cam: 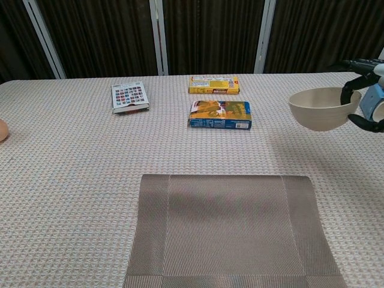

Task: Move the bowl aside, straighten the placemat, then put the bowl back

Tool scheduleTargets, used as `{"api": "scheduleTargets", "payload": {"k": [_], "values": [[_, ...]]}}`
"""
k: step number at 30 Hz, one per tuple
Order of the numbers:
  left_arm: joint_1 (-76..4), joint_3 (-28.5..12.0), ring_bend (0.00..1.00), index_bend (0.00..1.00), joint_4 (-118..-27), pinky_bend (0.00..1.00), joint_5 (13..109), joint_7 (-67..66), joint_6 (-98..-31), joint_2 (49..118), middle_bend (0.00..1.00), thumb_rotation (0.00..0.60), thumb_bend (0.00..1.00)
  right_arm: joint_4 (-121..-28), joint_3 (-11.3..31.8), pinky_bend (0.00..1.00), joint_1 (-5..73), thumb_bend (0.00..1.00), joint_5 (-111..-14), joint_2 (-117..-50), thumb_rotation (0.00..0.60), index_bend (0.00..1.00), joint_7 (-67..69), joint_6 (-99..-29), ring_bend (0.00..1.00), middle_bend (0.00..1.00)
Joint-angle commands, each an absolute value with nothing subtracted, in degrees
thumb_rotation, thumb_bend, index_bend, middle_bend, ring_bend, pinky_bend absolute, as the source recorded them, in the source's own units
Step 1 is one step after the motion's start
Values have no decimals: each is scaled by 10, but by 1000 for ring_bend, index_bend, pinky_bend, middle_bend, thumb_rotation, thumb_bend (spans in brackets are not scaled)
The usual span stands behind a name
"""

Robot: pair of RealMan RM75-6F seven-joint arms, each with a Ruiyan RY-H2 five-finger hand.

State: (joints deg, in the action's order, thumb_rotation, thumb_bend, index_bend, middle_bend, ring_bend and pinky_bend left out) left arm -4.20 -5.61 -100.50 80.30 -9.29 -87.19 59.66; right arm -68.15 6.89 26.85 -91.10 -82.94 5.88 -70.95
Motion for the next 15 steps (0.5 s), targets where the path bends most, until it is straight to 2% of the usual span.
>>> {"api": "scheduleTargets", "payload": {"k": [1,10,12,15], "values": [[-43,-57,0,0,-1003,0,801,-92,-870,597,0,600,0,-639,70,0,266,420,-887,-850,600,804,65,-688,0,46],[-43,-55,0,0,-1005,0,803,-97,-870,599,0,600,0,-560,55,0,252,406,-869,-874,600,781,95,-681,0,47],[-43,-54,0,0,-1005,0,803,-98,-871,599,0,600,0,-553,51,0,250,366,-870,-875,600,598,100,-682,0,40],[-43,-53,0,0,-1006,0,804,-100,-870,600,0,600,0,-545,45,0,244,146,-873,-874,600,280,107,-686,0,7]]}}
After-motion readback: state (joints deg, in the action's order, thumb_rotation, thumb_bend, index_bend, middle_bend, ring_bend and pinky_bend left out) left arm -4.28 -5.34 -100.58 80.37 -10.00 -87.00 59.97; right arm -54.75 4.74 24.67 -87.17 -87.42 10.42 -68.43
